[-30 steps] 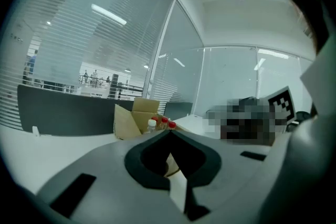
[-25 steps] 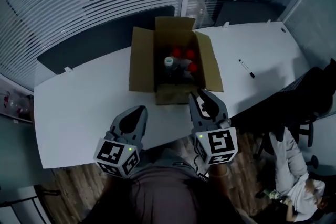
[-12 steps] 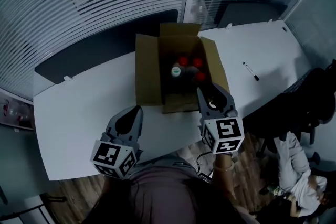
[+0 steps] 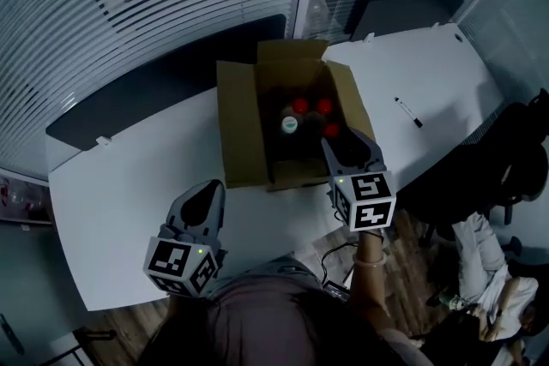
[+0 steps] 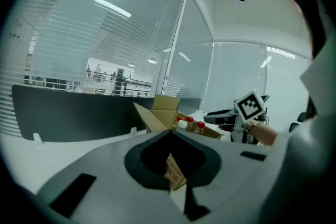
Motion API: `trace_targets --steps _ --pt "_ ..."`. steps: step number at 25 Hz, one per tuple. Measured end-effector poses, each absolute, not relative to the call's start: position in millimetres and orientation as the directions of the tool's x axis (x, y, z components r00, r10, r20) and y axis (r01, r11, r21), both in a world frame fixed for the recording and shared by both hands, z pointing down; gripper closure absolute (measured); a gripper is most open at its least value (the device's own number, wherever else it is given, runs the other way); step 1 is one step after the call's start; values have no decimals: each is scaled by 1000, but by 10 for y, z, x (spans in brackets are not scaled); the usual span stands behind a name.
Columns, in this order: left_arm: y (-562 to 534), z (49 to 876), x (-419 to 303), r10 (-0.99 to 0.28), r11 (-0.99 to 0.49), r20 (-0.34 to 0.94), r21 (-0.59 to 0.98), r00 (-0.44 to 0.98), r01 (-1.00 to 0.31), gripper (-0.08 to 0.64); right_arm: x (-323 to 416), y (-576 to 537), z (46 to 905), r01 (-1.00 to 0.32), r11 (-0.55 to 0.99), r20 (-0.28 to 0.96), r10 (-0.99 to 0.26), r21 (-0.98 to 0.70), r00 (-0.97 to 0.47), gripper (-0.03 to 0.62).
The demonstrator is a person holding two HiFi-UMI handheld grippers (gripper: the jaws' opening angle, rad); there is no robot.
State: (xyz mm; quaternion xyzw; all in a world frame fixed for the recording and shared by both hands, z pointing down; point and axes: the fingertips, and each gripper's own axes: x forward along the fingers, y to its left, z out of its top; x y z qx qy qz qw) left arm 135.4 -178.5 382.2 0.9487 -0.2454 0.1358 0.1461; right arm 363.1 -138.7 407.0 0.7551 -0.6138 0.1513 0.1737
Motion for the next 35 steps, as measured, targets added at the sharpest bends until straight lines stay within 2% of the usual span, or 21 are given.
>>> trace_targets --steps 11,19,24,35 --pt "-1880 3933 1441 -396 -834 367 239 842 -497 552 3796 -1547 4533 -981 -171 642 -743 90 189 370" --pt "-1908 3988 1461 -391 -833 381 240 838 -498 552 3832 -1557 4729 -983 -136 760 -624 124 182 372" --pt "-1892 4010 1419 -399 -827 386 241 832 -509 552 3841 -1536 4766 -983 -131 774 -605 131 184 394" --pt "-1789 4000 1334 -428 -821 357 230 830 -522 552 3769 -1518 4690 -993 -80 755 -645 90 121 423"
